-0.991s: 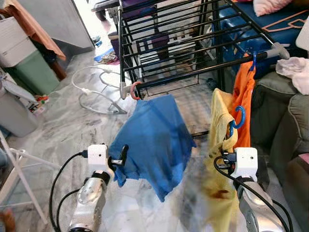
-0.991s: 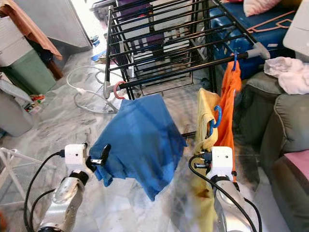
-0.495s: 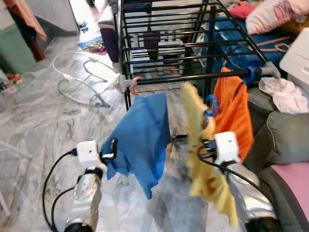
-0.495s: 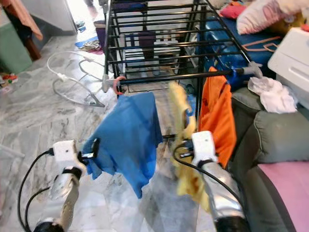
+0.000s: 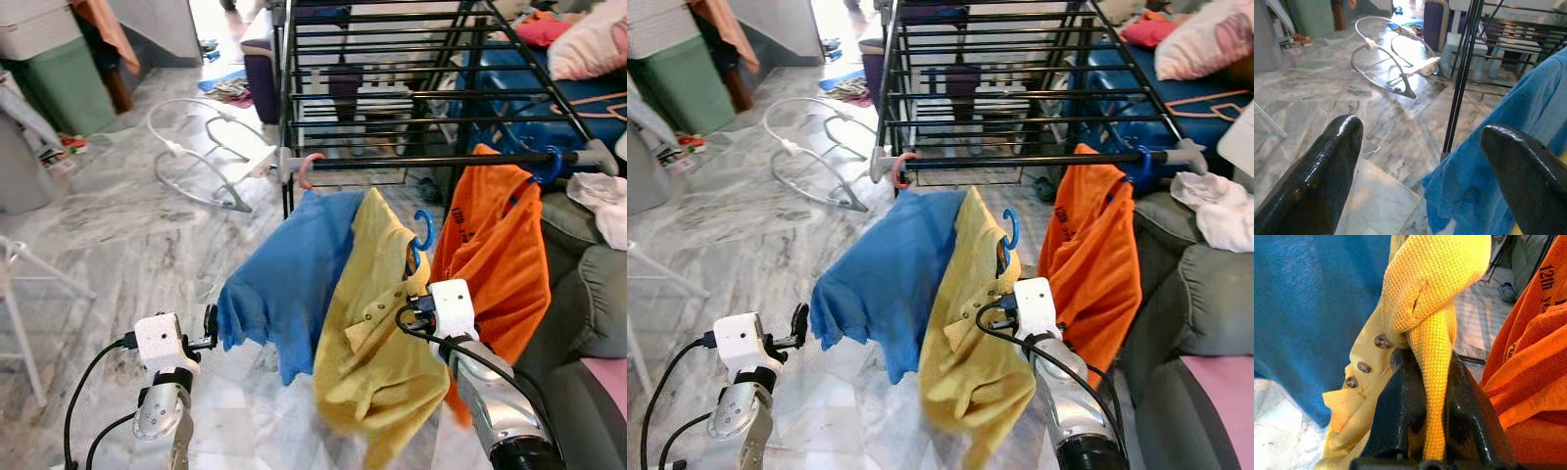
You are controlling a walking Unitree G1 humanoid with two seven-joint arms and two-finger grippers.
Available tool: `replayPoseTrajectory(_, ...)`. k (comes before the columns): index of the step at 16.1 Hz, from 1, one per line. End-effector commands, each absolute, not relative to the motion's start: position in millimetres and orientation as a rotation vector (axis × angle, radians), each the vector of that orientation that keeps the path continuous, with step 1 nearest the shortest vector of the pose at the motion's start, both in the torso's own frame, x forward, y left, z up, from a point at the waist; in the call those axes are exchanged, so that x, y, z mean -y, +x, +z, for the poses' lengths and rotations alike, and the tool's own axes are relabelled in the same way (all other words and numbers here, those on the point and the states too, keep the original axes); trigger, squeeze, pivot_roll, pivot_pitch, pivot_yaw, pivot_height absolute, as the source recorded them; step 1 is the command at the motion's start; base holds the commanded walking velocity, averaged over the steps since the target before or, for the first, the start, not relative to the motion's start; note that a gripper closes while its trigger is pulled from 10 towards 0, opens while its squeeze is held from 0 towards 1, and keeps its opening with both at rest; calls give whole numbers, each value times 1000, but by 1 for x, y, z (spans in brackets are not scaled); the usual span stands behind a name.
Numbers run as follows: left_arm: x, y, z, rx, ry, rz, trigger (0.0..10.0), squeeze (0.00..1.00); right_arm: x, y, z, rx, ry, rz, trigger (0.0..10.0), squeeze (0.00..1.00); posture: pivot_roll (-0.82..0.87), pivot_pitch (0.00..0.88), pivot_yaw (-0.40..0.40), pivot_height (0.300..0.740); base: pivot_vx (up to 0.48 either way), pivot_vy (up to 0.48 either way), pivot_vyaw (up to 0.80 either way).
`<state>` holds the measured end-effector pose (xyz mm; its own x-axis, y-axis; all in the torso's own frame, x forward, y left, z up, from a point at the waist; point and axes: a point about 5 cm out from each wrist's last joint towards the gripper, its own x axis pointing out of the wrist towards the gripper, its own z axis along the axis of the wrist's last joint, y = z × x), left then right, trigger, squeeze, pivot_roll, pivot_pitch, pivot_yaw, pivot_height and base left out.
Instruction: Hang hanger
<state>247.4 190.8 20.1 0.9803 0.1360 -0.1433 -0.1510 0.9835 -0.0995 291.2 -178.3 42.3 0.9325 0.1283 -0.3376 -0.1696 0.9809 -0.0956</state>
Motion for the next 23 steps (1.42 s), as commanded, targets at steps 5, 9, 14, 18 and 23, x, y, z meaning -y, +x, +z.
replayPoseTrajectory(5,-192,247,32,-91,-91,88,10000,0,194,313,58,-290,-139,76,10000,0,-152,0,74,740,52,0,0)
replayPoseTrajectory(9,-193,244,33,-105,-79,54,10000,0,206,324,66,-283,-141,36,10000,0,-152,0,101,740,315,0,0)
replayPoseTrajectory(14,-188,245,37,-104,-64,-3,10000,0,215,335,76,-269,-174,23,10000,0,-148,0,119,740,352,0,0)
replayPoseTrajectory(18,-185,243,35,-125,-65,-18,10000,0,222,342,85,-252,-180,12,10000,0,-148,0,123,740,336,0,0)
replayPoseTrajectory(23,-178,238,31,-154,-71,-32,10000,0,222,340,86,-237,-219,39,10000,0,-152,0,123,740,0,0,0)
